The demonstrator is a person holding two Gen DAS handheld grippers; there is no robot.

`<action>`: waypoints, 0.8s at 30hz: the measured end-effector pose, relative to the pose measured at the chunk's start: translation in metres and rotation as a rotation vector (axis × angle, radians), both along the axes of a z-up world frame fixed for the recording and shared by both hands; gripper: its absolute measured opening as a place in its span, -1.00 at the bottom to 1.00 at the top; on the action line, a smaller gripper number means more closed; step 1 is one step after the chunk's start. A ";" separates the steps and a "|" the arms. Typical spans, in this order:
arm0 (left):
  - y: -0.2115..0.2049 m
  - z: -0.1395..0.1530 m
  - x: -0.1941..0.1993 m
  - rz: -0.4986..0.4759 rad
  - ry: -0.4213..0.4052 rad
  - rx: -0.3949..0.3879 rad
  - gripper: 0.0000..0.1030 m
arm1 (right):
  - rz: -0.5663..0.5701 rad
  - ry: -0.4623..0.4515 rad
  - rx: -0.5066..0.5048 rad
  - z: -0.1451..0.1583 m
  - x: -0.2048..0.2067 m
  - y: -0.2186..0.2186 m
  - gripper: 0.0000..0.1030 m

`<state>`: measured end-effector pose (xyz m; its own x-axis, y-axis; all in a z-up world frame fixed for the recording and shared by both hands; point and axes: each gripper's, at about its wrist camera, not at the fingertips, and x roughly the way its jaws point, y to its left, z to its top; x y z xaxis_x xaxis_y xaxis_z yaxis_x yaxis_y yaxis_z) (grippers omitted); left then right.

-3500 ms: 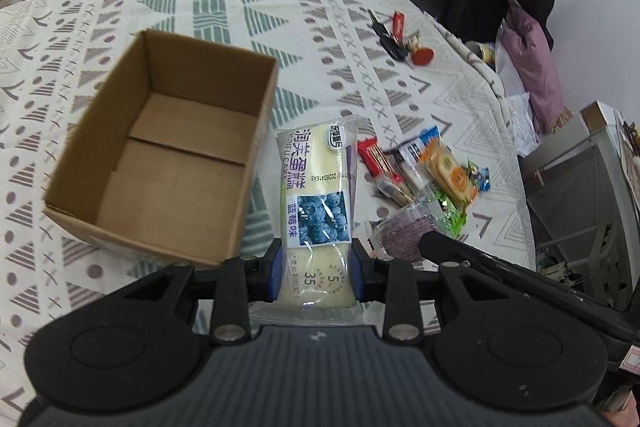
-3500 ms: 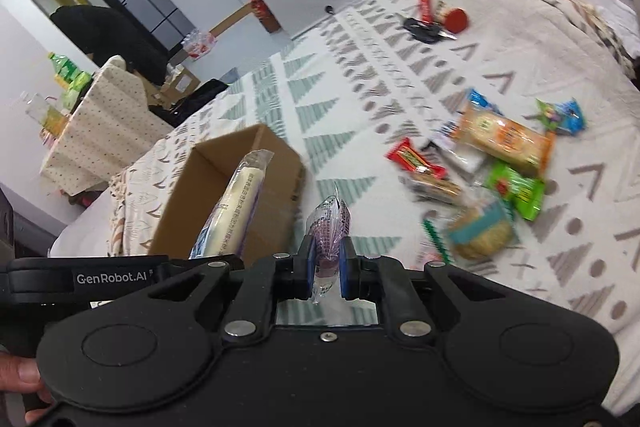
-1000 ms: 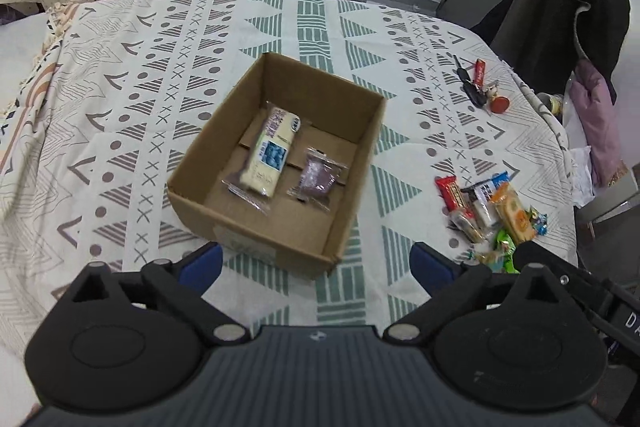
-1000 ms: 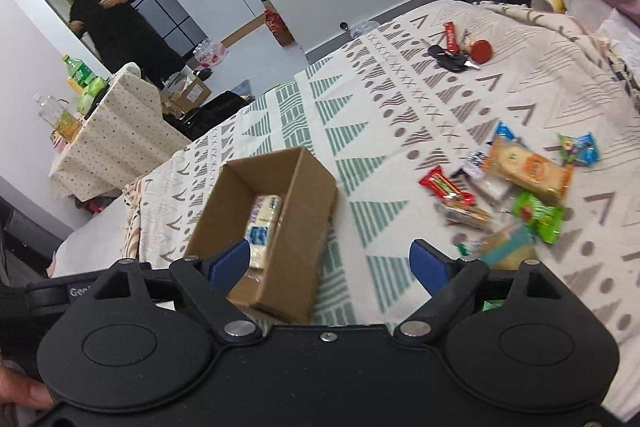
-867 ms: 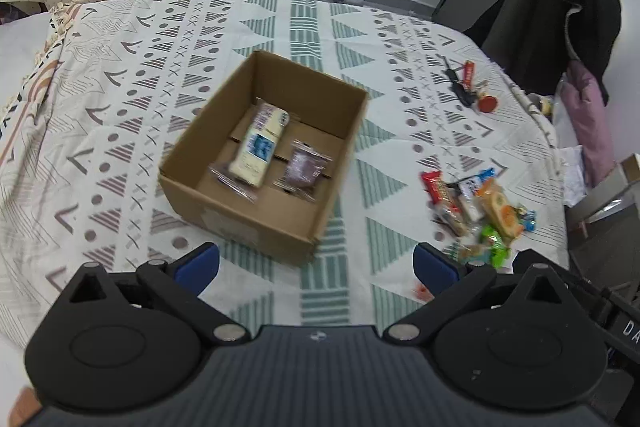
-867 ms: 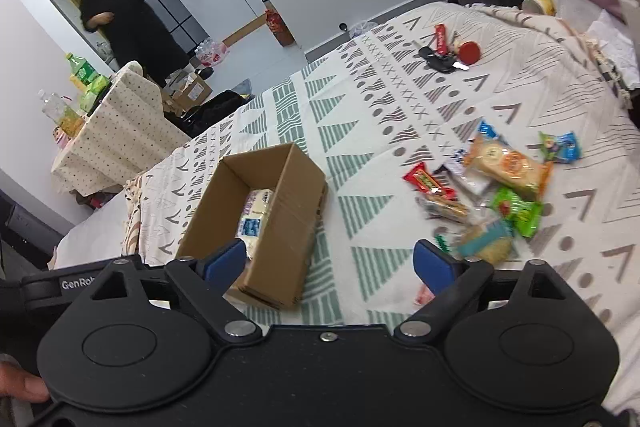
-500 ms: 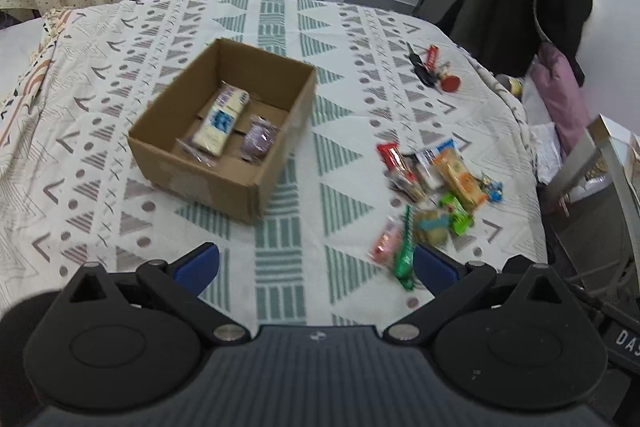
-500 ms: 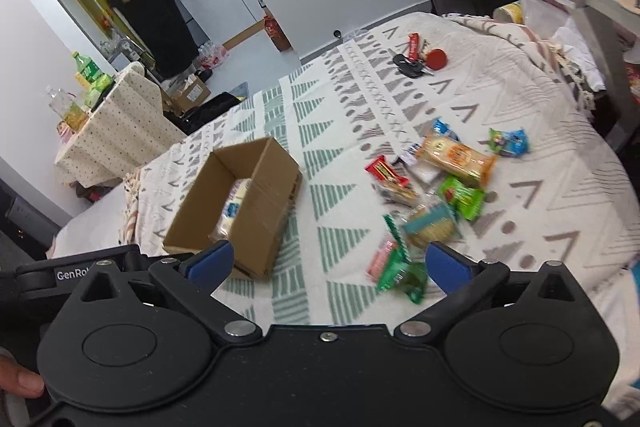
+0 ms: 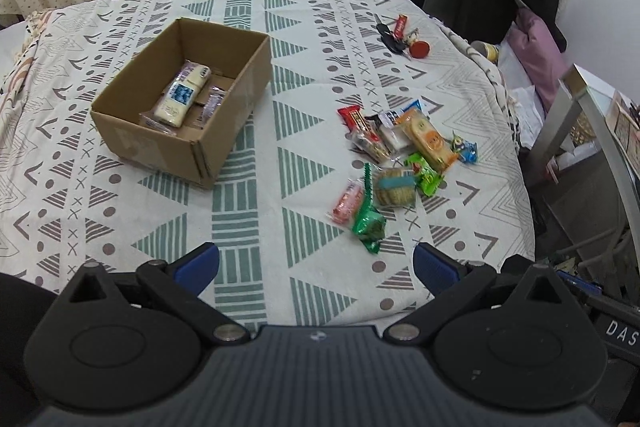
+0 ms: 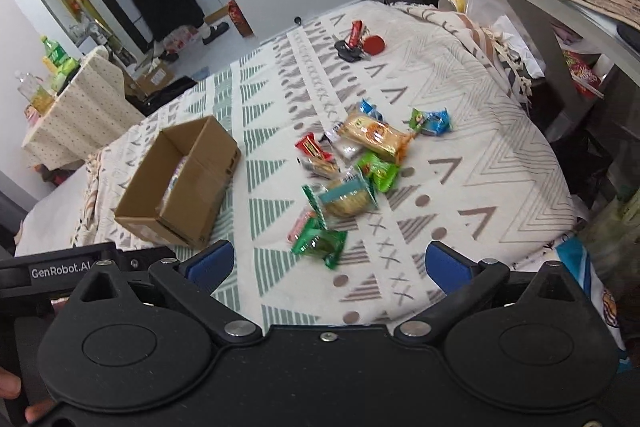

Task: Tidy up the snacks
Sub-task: 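Withdraw both tools from the box back toward the snack pile, then grasp the red candy packet with the left tool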

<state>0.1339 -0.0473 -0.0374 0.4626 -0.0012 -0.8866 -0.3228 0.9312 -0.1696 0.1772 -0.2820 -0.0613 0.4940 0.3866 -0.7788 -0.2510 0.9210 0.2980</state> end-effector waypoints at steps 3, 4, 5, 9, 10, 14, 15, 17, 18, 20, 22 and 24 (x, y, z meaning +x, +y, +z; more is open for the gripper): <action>-0.005 -0.003 0.003 -0.012 0.005 0.001 0.99 | -0.014 0.002 0.001 -0.001 0.003 -0.006 1.00; -0.007 -0.003 0.004 -0.017 0.006 0.004 0.99 | -0.018 0.003 0.004 -0.001 0.004 -0.008 1.00; -0.008 -0.004 0.005 -0.023 0.008 0.009 0.99 | -0.025 0.005 0.007 -0.001 0.006 -0.009 1.00; -0.011 -0.007 0.012 -0.049 0.008 0.023 0.99 | -0.046 0.011 0.007 -0.005 0.012 -0.013 1.00; -0.010 -0.008 0.015 -0.051 0.009 0.028 0.99 | -0.050 0.011 0.006 -0.007 0.013 -0.013 1.00; -0.005 -0.014 0.027 -0.059 0.010 0.012 0.99 | -0.064 0.001 -0.016 -0.011 0.019 -0.010 1.00; -0.003 -0.016 0.030 -0.062 0.012 0.007 0.99 | -0.067 0.001 -0.021 -0.013 0.020 -0.010 1.00; 0.000 -0.020 0.037 -0.065 0.023 -0.008 0.99 | -0.080 0.018 -0.018 -0.016 0.025 -0.010 1.00; 0.002 -0.022 0.040 -0.070 0.026 -0.017 0.99 | -0.088 0.028 -0.013 -0.018 0.027 -0.010 1.00; 0.006 -0.025 0.046 -0.079 0.024 -0.027 0.98 | -0.104 0.041 -0.015 -0.022 0.033 -0.009 1.00; 0.011 -0.028 0.052 -0.083 0.019 -0.025 0.98 | -0.120 0.047 -0.020 -0.027 0.037 -0.007 1.00; 0.015 -0.032 0.059 -0.099 0.022 -0.042 0.97 | -0.131 0.054 0.002 -0.032 0.042 -0.006 0.98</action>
